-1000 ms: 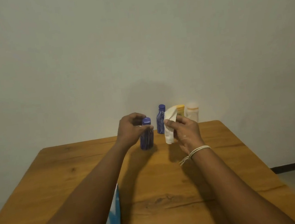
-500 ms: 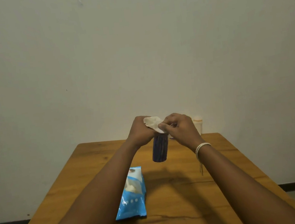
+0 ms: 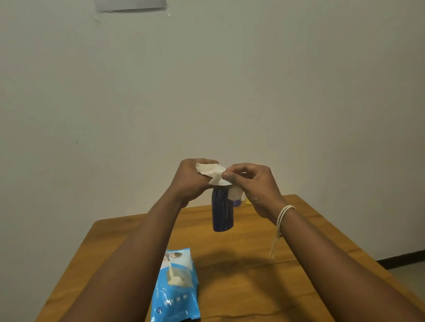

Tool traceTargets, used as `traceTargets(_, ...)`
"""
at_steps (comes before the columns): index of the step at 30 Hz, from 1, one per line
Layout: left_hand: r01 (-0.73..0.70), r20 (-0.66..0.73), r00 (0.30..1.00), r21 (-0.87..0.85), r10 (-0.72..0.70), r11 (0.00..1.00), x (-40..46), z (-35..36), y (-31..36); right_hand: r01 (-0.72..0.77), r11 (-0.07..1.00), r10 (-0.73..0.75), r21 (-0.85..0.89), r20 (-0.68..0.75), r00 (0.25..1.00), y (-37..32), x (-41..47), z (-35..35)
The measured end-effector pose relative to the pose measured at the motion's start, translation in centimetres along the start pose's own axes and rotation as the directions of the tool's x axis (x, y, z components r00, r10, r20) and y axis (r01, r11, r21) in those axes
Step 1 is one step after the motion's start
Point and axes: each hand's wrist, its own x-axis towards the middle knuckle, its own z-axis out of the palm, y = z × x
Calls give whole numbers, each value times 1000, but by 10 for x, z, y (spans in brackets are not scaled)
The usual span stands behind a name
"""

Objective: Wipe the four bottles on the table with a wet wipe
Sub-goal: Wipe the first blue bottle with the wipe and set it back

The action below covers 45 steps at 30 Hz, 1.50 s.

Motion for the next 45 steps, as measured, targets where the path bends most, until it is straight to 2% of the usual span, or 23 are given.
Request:
traceTargets(4, 70, 42, 997, -114, -65, 991, 18, 3, -4, -31, 999, 30, 38, 18, 999, 13, 4, -19)
traceTargets(8, 126, 24, 992, -181, -123, 976, 32, 10, -8, 45, 982, -29, -184, 87, 996, 23, 10, -28)
traceTargets(11, 185, 62, 981, -69, -181, 980, 44, 22, -9, 48, 960, -58, -274, -30, 998, 21, 22, -21)
traceTargets(13, 215, 54, 976, -59, -212, 975, 51, 29, -7, 81, 937, -136, -340, -142, 980, 22, 26, -15)
traceTargets(15, 234, 18, 972, -58, -233, 970, 59, 33, -2, 122, 899, -221, -420, -196, 955, 27, 22, -12)
traceTargets(20, 310, -6, 949, -163, -315, 937, 65, 39, -7, 81, 838, -206, -540, -176, 963, 54, 0, -15)
traceTargets(22, 343, -1, 938, -106, -345, 933, 63, 45, -13, 87, 828, -211, -554, -165, 963, 57, -2, -11)
traceTargets(24, 366, -5, 930, -58, -367, 929, 60, 51, -15, 128, 835, -275, -536, -204, 940, 50, 4, -5)
traceTargets(26, 387, -15, 921, -91, -390, 917, 61, 53, -14, 183, 839, -347, -513, -244, 906, 48, 11, -3)
traceTargets(29, 406, -65, 909, -85, -411, 910, 71, 49, -13, 287, 756, -431, -589, -117, 895, 60, 2, -3)
traceTargets(32, 412, -86, 902, -127, -424, 902, 77, 46, -15, 319, 657, -440, -683, -4, 898, 80, -23, -8)
traceTargets(35, 416, -34, 906, -107, -421, 903, 74, 51, -18, 269, 690, -415, -672, -63, 908, 84, -24, -12)
traceTargets(37, 421, 0, 907, -24, -421, 907, 73, 58, -20, 256, 718, -419, -647, -109, 902, 74, -8, -9)
traceTargets(39, 427, -18, 904, 32, -426, 904, 75, 62, -21, 286, 699, -462, -655, -109, 880, 64, 6, -5)
traceTargets(43, 427, -39, 903, -50, -429, 903, 85, 54, -21, 336, 586, -491, -737, 7, 871, 75, -1, -13)
traceTargets(45, 431, -59, 897, -100, -438, 897, 89, 47, -24, 327, 605, -467, -726, 9, 884, 91, -19, -21)
